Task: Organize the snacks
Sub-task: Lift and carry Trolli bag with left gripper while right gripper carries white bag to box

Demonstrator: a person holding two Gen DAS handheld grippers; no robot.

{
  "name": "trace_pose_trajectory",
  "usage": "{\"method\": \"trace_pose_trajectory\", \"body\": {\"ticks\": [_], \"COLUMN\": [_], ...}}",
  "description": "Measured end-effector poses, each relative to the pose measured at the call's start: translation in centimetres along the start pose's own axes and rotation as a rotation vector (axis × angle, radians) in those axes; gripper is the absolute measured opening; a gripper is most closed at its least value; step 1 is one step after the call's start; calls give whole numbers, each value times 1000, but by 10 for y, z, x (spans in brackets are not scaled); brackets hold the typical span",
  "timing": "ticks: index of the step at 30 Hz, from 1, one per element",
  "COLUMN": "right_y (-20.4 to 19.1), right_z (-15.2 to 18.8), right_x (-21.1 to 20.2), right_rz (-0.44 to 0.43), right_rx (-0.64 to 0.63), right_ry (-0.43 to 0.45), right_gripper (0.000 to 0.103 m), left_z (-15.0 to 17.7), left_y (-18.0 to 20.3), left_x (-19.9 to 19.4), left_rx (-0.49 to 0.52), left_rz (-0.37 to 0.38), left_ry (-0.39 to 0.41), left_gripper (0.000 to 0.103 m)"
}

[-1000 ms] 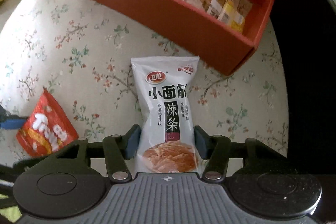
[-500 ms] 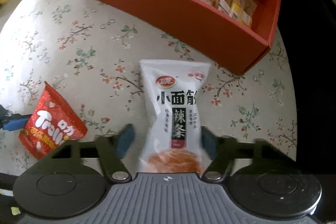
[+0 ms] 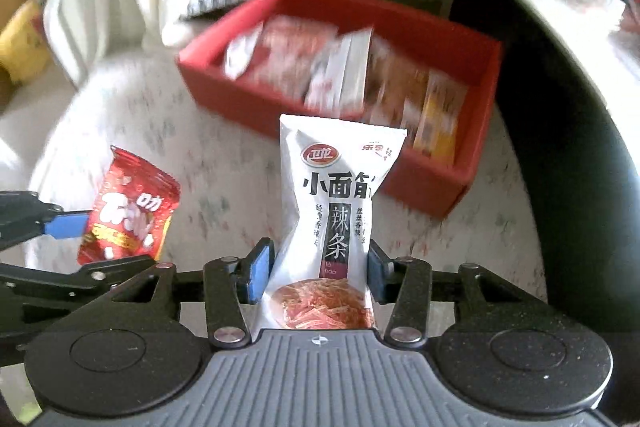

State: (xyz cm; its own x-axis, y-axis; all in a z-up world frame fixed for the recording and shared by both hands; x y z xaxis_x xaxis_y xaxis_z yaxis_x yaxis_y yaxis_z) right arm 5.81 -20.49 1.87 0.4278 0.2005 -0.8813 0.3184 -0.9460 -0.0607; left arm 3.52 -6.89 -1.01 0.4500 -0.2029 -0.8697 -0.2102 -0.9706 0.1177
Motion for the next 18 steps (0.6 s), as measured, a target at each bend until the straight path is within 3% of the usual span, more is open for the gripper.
{"method": "trace_pose_trajectory", "body": {"ticks": [8, 18], "right_y": [14, 19], "right_z": [-33, -72], "right_x": [-9, -1], "right_rz": [8, 55], "right_rx": [48, 67], "right_ry": [81, 128], "right_gripper": [56, 56], "left_z": [-53, -103], "left_y": [-4, -6], "left_x": [-9, 6], "left_rx": [17, 33], "left_rz": [-38, -63], "left_ry": [104, 167], "left_gripper": [42, 42]}}
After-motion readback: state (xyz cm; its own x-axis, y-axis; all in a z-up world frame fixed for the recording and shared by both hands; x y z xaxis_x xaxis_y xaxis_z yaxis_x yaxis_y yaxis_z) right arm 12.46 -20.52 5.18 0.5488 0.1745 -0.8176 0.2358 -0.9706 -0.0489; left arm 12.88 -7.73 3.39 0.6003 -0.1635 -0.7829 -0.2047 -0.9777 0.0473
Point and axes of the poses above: each gripper's, at about its wrist camera, not at the fingertips, and x roughly the way its jaws point, y to its right, z to its underside, the point moved 8 cm from there along x, roughly the way its jaws point
